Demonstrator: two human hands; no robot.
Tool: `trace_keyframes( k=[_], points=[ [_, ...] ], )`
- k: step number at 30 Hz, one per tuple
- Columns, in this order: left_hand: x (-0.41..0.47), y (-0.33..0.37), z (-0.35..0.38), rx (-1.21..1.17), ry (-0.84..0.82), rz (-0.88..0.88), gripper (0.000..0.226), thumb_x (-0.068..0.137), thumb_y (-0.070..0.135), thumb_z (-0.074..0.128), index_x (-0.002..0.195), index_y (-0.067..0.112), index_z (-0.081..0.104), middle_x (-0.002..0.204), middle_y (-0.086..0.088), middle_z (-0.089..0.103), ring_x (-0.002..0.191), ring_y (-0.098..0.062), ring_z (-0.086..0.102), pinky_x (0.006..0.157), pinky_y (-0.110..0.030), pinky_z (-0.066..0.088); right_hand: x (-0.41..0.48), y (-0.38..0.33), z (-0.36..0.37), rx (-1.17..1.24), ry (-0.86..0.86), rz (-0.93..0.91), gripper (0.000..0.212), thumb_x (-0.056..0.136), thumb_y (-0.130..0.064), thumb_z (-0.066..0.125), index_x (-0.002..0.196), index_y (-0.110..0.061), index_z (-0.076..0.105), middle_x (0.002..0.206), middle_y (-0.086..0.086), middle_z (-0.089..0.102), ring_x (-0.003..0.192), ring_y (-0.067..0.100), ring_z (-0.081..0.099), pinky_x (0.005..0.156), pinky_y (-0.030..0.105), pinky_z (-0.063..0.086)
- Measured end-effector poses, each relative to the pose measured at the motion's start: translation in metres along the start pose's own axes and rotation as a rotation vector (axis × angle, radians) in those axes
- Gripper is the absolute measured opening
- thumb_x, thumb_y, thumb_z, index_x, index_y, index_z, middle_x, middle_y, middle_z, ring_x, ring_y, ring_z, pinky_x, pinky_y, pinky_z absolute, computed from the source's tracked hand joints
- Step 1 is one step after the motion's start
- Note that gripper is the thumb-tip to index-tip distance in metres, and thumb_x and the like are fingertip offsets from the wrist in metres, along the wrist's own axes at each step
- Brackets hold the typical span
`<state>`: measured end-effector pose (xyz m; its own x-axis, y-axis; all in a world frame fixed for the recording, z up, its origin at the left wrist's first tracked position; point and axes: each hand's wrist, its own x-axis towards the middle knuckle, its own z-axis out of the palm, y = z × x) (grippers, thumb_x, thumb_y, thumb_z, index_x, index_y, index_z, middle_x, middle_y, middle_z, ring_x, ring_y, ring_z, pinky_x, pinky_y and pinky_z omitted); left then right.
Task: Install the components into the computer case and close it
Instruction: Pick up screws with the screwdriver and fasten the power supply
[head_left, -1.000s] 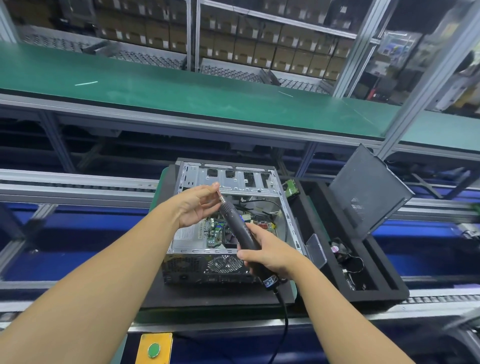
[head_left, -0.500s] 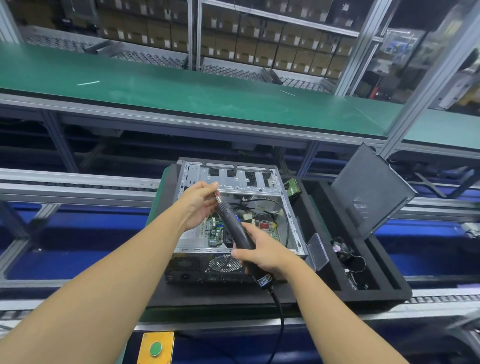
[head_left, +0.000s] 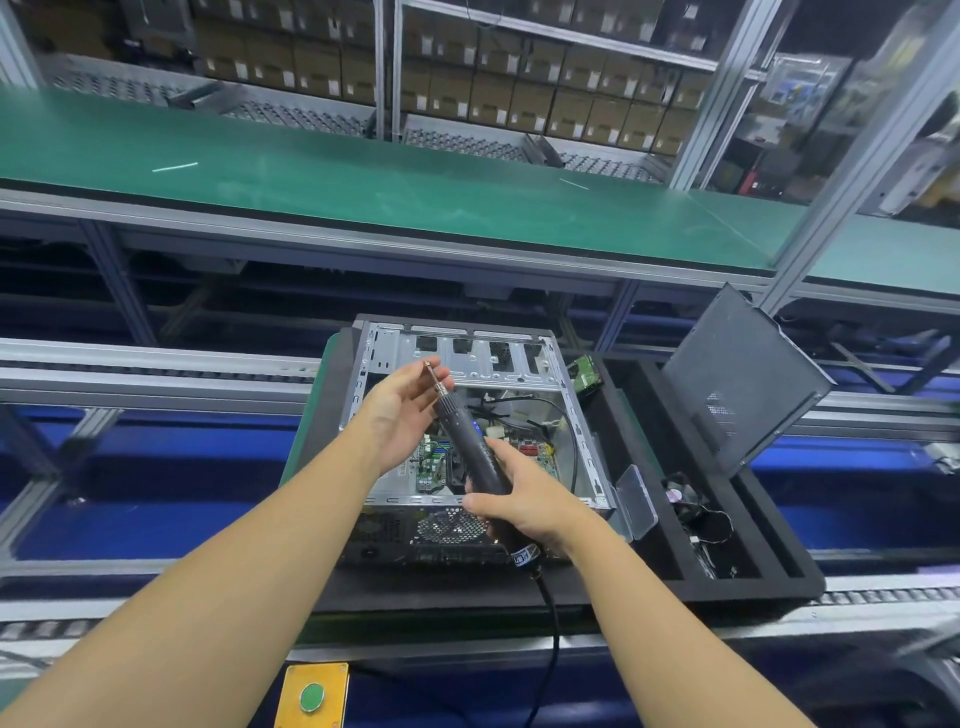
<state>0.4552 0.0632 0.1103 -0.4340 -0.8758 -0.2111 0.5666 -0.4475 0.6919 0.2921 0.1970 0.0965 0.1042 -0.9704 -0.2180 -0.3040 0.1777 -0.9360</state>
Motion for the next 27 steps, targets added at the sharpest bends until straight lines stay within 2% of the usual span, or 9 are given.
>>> trace_keyframes(
  k=[3,8,12,15,17,19,21,23,27],
  points=[
    [0.001,-0.003,-0.001,0.021,-0.013,0.044,0.02,0.102,0.019,0.048,0.109,0.007,0.063,0.091,-0.004,0.071,0.082,-0.015,0.07,0.076,-0.029,0.056,-0.001,0.0,0.002,0.028,-0.001,0.002,0.058,0.08,-0.026,0.081,0.127,-0.04,0.052,0.091,-0.008,0.069,0.077,0.012,0.066,0.068,0.033,0.058],
    [0.0,-0.004,-0.005,0.063,-0.069,0.051,0.019,0.102,0.02,0.047,0.106,0.007,0.061,0.096,-0.006,0.07,0.087,-0.017,0.069,0.077,-0.03,0.056,-0.003,0.001,0.008,0.028,0.029,0.006,0.064,0.082,-0.022,0.08,0.136,-0.032,0.049,0.094,-0.005,0.07,0.08,0.014,0.066,0.072,0.036,0.059],
    [0.003,0.005,-0.012,0.287,-0.124,0.035,0.03,0.105,0.028,0.04,0.105,0.012,0.064,0.117,-0.006,0.071,0.117,-0.023,0.062,0.094,-0.038,0.047,-0.004,0.005,0.021,0.086,0.054,-0.003,0.071,0.085,-0.014,0.08,0.145,-0.028,0.043,0.094,-0.006,0.069,0.078,0.012,0.067,0.071,0.035,0.06],
    [0.012,0.014,-0.027,0.764,-0.047,-0.015,0.05,0.106,0.045,0.026,0.123,0.017,0.064,0.138,0.0,0.059,0.132,-0.02,0.049,0.11,-0.04,0.033,-0.004,0.007,0.027,0.181,0.11,0.0,0.075,0.086,-0.012,0.079,0.148,-0.026,0.04,0.099,-0.004,0.07,0.081,0.015,0.067,0.071,0.034,0.058],
    [0.018,0.014,-0.042,1.307,0.015,0.048,0.055,0.104,0.051,0.024,0.132,0.018,0.058,0.142,-0.001,0.053,0.129,-0.02,0.048,0.105,-0.039,0.035,-0.004,0.008,0.031,0.239,0.165,-0.017,0.067,0.088,-0.011,0.077,0.144,-0.029,0.045,0.103,0.003,0.068,0.082,0.015,0.067,0.07,0.032,0.056],
    [0.023,0.009,-0.055,1.723,-0.002,0.127,0.057,0.102,0.054,0.025,0.125,0.015,0.058,0.133,-0.005,0.059,0.118,-0.023,0.054,0.095,-0.039,0.037,-0.007,0.012,0.037,0.235,0.229,-0.039,0.059,0.089,-0.011,0.077,0.132,-0.041,0.05,0.108,0.01,0.068,0.084,0.014,0.068,0.068,0.028,0.057],
    [0.029,-0.001,-0.064,1.944,0.025,0.15,0.064,0.097,0.061,0.026,0.134,0.016,0.053,0.14,-0.006,0.053,0.127,-0.024,0.049,0.104,-0.045,0.033,-0.011,0.017,0.041,0.197,0.278,-0.035,0.063,0.087,-0.021,0.08,0.137,-0.041,0.047,0.115,0.004,0.068,0.091,0.013,0.069,0.072,0.028,0.058],
    [0.033,-0.014,-0.068,2.078,0.061,0.153,0.076,0.092,0.069,0.023,0.142,0.017,0.047,0.144,-0.006,0.049,0.134,-0.023,0.042,0.112,-0.05,0.022,-0.017,0.024,0.042,0.15,0.301,-0.007,0.081,0.079,-0.039,0.082,0.148,-0.038,0.039,0.121,-0.006,0.067,0.099,0.011,0.07,0.081,0.031,0.06],
    [0.029,-0.03,-0.076,2.305,0.079,0.305,0.075,0.087,0.068,0.025,0.137,0.017,0.047,0.135,-0.007,0.051,0.125,-0.026,0.046,0.113,-0.052,0.02,-0.03,0.035,0.045,0.122,0.293,0.029,0.098,0.067,-0.055,0.079,0.152,-0.041,0.033,0.133,-0.009,0.063,0.113,0.014,0.067,0.096,0.041,0.058]
  ],
)
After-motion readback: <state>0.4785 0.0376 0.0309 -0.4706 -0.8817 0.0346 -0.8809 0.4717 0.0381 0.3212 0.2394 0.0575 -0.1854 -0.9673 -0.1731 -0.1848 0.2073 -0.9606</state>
